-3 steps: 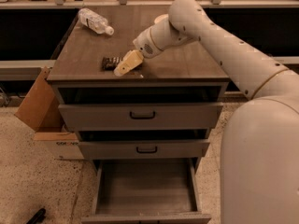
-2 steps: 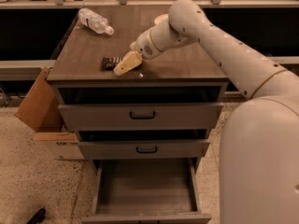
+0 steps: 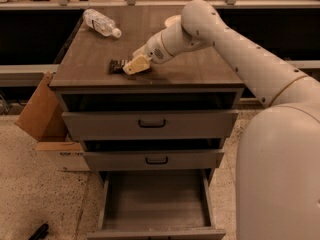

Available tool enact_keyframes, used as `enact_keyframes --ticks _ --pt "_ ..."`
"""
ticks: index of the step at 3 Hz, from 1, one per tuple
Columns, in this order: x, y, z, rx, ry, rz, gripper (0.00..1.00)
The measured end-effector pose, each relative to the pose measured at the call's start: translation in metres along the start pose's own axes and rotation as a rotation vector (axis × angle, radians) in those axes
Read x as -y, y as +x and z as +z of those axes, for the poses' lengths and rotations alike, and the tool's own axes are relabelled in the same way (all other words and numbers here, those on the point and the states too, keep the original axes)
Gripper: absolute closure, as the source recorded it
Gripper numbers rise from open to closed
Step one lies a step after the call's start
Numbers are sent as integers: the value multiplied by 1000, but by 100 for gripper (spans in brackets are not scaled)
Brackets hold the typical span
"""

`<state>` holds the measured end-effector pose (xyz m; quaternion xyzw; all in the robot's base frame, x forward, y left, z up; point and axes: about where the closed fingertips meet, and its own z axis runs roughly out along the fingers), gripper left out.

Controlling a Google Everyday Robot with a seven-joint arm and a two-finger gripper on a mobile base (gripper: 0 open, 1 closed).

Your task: Place rxbar chocolate into bottom drawer

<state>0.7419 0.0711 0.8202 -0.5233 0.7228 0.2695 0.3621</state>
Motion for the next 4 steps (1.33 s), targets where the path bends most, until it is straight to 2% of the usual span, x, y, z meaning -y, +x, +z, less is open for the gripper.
enact_keyframes --ticks 1,2,4 --pt "0 -2 -2 0 0 0 95" --pt "0 -3 -2 0 0 0 100" --pt "0 -4 -3 0 0 0 100"
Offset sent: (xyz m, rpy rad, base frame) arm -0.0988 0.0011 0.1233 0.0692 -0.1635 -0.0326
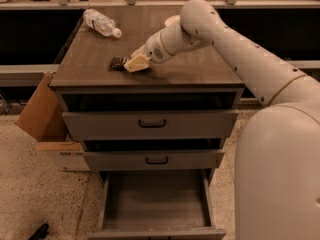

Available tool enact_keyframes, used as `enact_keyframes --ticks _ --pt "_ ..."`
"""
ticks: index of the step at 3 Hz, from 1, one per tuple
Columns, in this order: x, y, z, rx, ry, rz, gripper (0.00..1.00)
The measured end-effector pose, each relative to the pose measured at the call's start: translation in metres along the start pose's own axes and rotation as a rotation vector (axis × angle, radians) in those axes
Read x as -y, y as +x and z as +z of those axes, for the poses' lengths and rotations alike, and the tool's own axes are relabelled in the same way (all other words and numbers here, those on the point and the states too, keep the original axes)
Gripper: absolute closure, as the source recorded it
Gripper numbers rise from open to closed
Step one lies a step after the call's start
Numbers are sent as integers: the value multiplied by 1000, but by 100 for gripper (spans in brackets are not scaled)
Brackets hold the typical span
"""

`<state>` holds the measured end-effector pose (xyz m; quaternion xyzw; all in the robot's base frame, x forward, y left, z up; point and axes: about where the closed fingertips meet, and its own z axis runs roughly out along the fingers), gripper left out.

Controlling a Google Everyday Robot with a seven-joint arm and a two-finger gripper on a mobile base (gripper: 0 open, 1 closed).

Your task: Place rxbar chocolate into bottom drawer

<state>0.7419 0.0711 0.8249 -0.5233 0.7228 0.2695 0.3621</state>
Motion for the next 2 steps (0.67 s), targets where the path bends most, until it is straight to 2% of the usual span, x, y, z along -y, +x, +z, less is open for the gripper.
enact_keyframes --ticks 2 --pt "0 0 0 0 0 0 100"
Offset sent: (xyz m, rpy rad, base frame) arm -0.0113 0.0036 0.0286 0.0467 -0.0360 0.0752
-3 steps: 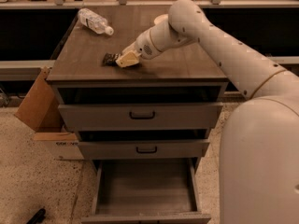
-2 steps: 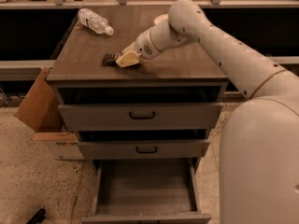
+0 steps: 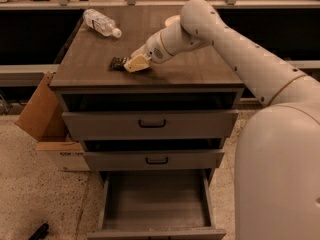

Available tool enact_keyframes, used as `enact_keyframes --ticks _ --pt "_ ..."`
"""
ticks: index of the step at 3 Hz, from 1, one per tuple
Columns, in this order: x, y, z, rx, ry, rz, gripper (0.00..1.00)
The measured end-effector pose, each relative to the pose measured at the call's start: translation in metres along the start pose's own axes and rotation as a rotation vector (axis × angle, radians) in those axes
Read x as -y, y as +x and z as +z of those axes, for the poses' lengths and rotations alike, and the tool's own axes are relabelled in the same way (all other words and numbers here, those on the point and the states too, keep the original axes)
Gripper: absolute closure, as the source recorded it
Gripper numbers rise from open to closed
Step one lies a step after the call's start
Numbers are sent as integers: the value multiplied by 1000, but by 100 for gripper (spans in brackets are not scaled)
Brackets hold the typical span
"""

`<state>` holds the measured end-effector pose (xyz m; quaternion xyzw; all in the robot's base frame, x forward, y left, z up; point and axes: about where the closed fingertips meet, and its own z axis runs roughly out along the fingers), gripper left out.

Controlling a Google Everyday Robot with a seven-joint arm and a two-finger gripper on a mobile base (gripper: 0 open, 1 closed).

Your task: Place rxbar chocolate into bottom drawer

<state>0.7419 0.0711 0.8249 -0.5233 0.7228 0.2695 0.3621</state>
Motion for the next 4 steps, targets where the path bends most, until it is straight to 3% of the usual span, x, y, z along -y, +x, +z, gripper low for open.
enact_keyframes --ticks 4 --pt "0 0 0 0 0 0 100"
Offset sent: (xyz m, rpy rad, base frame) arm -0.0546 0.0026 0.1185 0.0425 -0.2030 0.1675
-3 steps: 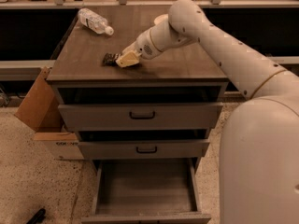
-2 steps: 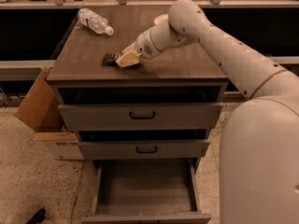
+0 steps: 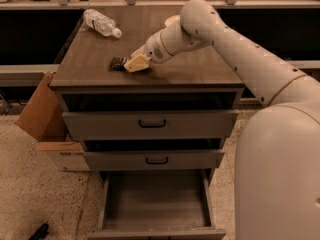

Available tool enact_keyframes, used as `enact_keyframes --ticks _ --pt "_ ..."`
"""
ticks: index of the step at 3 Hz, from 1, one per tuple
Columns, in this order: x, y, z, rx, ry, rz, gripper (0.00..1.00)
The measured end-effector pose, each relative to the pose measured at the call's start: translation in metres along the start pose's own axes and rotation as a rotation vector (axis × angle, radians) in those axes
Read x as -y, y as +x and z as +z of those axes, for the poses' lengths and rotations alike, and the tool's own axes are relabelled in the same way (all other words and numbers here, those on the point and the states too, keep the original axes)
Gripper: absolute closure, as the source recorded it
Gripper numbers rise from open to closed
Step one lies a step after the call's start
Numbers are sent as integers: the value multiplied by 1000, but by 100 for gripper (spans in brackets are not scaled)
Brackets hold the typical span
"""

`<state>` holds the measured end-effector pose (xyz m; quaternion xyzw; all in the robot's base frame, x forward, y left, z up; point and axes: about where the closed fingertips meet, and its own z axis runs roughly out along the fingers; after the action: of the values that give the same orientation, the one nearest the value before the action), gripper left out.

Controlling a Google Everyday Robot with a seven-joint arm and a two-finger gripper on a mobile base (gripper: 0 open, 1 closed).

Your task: Place rxbar chocolate into bottom drawer

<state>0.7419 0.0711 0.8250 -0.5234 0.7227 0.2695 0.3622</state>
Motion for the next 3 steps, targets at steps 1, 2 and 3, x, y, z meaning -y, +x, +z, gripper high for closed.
enact_keyframes --ticks 1,2,3 --pt "0 0 0 0 0 0 100" --pt "0 0 0 0 0 0 100" --pt "0 0 0 0 0 0 82"
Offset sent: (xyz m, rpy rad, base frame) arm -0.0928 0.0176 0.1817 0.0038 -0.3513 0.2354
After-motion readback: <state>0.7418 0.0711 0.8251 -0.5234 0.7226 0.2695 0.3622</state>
